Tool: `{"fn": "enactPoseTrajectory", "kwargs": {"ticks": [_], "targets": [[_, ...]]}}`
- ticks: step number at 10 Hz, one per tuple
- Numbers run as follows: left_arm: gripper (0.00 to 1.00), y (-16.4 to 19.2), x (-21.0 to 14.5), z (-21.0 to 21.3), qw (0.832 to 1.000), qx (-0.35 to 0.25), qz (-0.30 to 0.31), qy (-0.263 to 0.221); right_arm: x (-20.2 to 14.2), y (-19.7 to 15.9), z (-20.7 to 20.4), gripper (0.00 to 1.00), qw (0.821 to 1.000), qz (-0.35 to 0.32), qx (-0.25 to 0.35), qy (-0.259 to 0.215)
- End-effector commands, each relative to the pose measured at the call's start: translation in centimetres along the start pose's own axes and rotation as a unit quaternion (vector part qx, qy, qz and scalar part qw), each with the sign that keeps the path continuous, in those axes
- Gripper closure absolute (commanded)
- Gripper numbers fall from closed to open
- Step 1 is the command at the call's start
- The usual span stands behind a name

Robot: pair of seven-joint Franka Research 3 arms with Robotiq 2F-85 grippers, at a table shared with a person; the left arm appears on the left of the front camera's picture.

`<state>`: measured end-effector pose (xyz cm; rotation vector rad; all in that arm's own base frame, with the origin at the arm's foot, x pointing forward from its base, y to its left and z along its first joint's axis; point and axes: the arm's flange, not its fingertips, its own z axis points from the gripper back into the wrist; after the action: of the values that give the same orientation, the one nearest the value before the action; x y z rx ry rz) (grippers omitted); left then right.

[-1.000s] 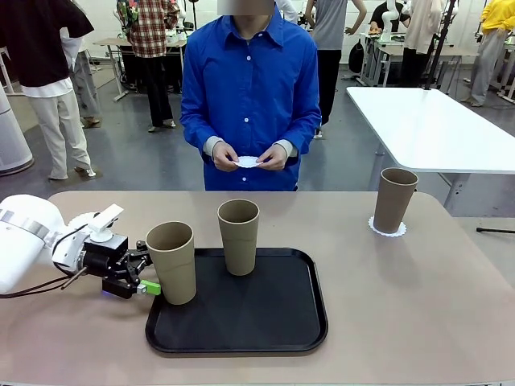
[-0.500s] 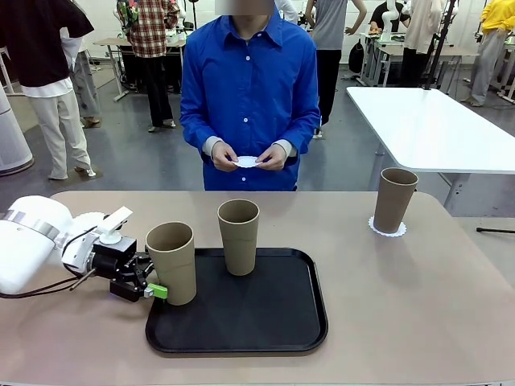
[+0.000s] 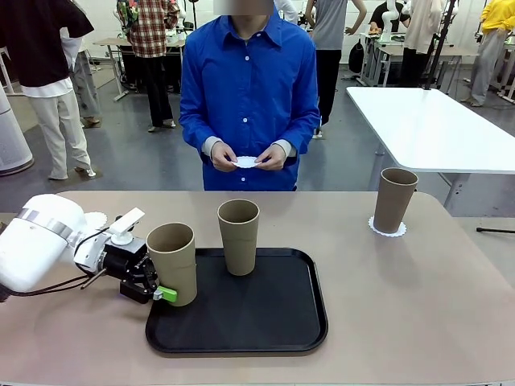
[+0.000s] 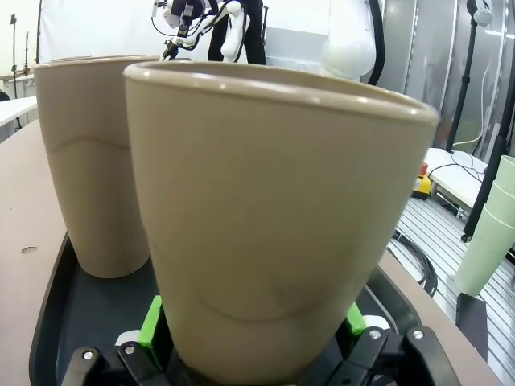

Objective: Place coasters on the table and set cups on them.
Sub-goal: Take one Reusable plastic cup from the Flat Tray and place it on a coaster set by the human.

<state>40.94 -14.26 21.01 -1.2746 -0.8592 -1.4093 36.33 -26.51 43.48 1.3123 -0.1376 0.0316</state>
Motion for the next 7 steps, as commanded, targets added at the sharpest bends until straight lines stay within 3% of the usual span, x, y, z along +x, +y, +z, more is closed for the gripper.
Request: {"fn": "enactPoseTrajectory", "kwargs": {"ticks": [1,2,3,4,6,7], "targets": [[0.00,0.44,-0.23,-1.14,1.000,-0.007,-0.013,0.005,0.08,0.04,0.00,0.00,1.000,-0.006,-0.002,-0.001],[0.00,0.53,-0.28,-1.45,1.000,-0.012,-0.015,0.006,0.08,0.04,0.00,0.00,1.000,-0.006,-0.002,-0.001],[0.19,0.53,-0.19,-1.45,1.000,-0.019,-0.021,0.003,0.08,0.04,0.00,0.00,1.000,-0.006,-0.002,-0.001],[0.57,0.45,-0.07,-1.25,1.000,-0.022,-0.019,-0.004,0.08,0.04,0.00,0.00,1.000,-0.006,-0.002,-0.001],[1.00,0.09,0.25,-0.80,1.000,-0.023,-0.017,-0.010,0.08,0.04,0.00,0.00,1.000,-0.006,-0.002,-0.001],[1.00,-0.14,0.48,-0.58,1.000,-0.022,-0.016,-0.011,0.08,0.04,0.00,0.00,1.000,-0.006,-0.002,-0.001]]}}
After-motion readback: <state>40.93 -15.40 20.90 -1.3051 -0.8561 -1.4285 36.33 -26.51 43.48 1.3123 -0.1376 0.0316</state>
